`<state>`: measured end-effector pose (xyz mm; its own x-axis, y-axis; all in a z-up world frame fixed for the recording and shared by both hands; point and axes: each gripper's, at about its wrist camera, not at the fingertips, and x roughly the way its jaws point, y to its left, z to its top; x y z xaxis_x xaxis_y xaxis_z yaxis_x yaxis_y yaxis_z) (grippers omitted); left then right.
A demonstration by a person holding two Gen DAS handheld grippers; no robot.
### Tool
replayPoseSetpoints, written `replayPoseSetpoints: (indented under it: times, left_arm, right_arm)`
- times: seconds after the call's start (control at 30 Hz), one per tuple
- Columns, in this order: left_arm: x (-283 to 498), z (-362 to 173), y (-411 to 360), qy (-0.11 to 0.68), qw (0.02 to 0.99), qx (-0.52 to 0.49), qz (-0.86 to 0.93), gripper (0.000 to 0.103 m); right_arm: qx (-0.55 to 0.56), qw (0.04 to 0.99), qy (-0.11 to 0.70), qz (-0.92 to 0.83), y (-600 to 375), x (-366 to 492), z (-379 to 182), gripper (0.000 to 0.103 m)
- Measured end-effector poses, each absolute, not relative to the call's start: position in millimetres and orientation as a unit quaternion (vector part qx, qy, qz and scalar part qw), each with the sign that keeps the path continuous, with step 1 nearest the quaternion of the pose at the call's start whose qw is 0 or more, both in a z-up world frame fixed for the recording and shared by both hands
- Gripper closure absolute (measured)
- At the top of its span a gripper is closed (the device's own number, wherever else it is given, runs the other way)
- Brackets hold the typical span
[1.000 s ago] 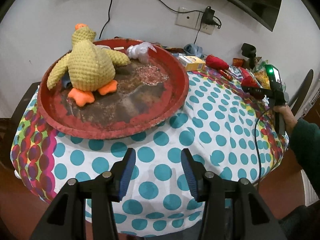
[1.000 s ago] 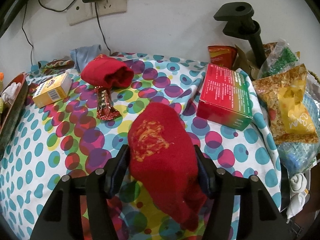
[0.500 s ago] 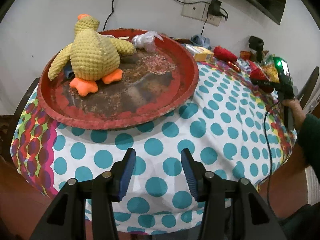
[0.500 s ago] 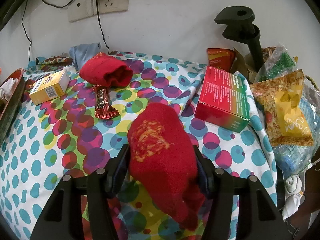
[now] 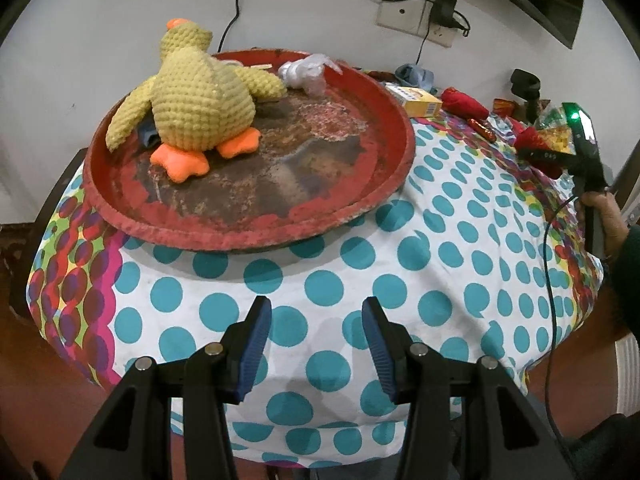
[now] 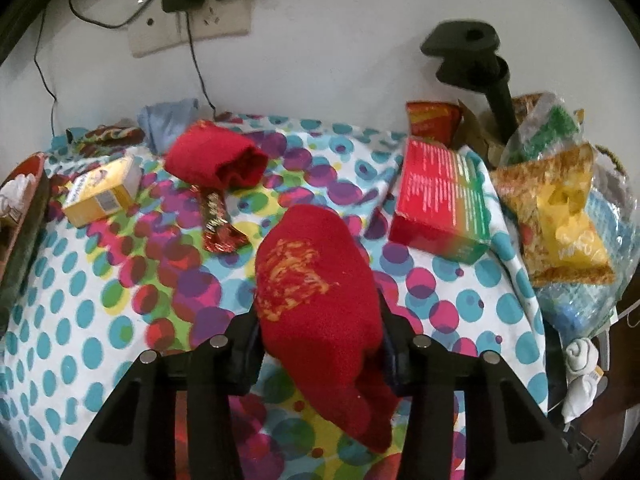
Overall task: Organize objects
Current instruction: 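Withdraw the left gripper from the tray while the right gripper holds the red pouch, then carry the red pouch over the red tray and open the right gripper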
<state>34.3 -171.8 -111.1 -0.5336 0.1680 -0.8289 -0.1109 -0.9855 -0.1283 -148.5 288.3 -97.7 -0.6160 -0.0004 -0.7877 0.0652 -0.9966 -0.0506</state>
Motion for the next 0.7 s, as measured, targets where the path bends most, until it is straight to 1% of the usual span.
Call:
replayPoseSetpoints:
  times: [0.13,0.33,0.43,0.6,0.7]
  left_arm:
    - [32.4,-113.3,-175.6,-0.040,0.078,-0.482,0.872,0.055]
    - [34.3,-108.8,-176.4,-0.032,0.067,-0.470,0.879,0.055]
    - [33.8,-109.5,-176.5,-0.032,0.070,-0.472,0.878,0.055]
    - [34.9,-108.5,-175.9,-0.026,0.066,-0.469,0.881,0.055]
    - [34.4,-108.9,-176.3,-0.027,0.067,-0.471,0.879,0.055]
  right_arm:
    - [0.430,0.032,0.038,-0.901,278.1,-144.5,-84.8,0.060]
    - [0.421,0.064,0.043,-0.904,267.1,-129.0,-65.6,0.060]
    - [0.417,0.092,0.031,-0.904,264.1,-120.8,-55.2,0.060]
    - [0.410,0.129,0.046,-0.902,209.5,-124.2,-45.2,0.060]
    - [0.408,0.150,0.054,-0.899,159.5,-136.2,-53.2,0.060]
